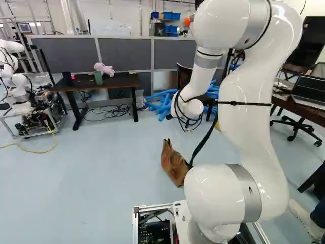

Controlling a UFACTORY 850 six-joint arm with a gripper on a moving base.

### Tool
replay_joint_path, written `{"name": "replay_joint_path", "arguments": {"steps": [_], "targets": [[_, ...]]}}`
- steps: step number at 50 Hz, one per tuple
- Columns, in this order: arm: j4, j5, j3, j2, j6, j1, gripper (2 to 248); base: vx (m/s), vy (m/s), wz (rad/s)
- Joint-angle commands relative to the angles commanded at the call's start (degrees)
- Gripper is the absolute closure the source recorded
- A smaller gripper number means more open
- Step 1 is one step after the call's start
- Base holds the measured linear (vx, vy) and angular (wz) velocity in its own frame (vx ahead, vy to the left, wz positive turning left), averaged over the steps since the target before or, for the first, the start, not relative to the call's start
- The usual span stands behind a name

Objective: Pick up the bag on the ground and place it on the table

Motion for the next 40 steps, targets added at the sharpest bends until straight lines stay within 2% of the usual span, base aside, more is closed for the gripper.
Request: {"name": "replay_joint_path", "arguments": {"steps": [18, 40], "targets": [[-1.25, -5.2, -6.06, -6.57, 0.0, 0.3, 3, 0.0, 0.0, 0.0], [-2.69, -11.37, -9.05, -11.44, 0.0, 0.36, 3, 0.0, 0.0, 0.0]]}}
